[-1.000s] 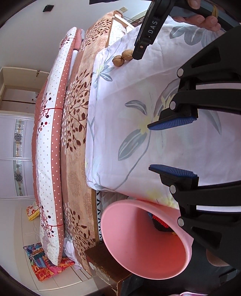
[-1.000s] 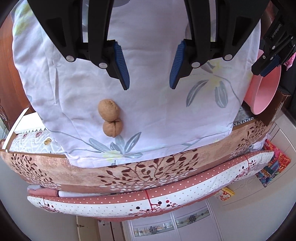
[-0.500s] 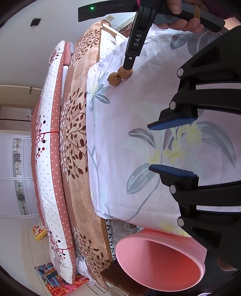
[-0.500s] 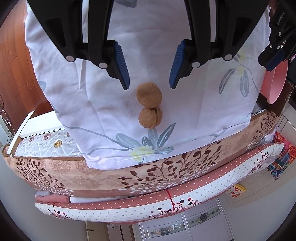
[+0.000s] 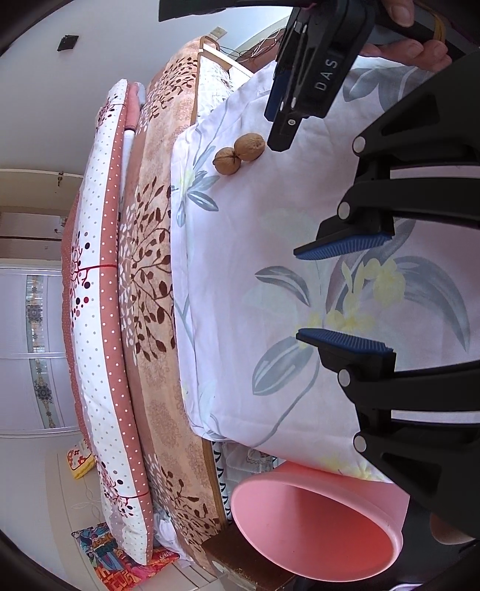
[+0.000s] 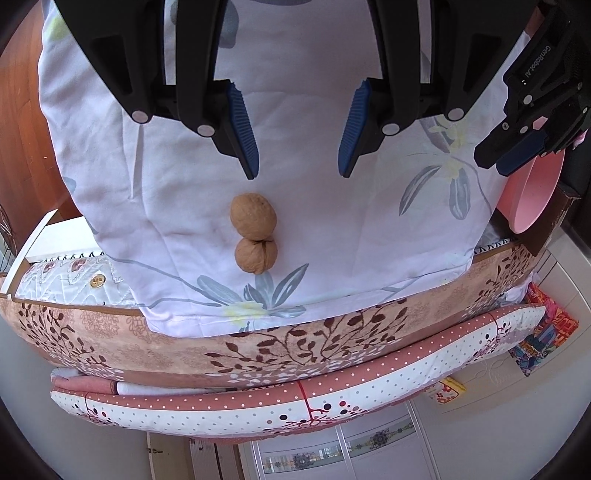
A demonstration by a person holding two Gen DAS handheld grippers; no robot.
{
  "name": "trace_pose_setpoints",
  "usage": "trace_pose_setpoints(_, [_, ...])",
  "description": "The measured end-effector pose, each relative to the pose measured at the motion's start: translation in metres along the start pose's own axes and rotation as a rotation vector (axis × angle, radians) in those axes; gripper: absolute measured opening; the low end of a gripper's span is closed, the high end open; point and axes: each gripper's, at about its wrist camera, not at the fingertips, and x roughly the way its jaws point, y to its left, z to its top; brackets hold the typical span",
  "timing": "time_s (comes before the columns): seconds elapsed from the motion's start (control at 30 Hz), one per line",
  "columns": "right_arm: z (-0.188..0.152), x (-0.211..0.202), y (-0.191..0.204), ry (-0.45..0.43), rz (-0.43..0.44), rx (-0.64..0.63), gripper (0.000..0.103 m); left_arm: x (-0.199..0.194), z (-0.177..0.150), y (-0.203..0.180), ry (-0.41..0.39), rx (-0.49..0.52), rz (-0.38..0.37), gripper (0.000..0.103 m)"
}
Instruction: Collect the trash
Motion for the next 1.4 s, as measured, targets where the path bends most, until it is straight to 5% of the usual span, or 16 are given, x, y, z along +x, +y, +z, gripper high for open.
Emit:
trace_pose_setpoints(0.97, [-0.027,-0.039,0.103,-0.142,0.150,-0.219,0.046,-0.055,-0.009,0.061,-0.116,-0.181,0.228,0.038])
trace_pose_setpoints(1.4, [-0.025,-0.054,0.132,-0.188,0.200,-0.264,0.049,-0.075,-0.016,0.082,-0.142,-0.237,0.265,0.038])
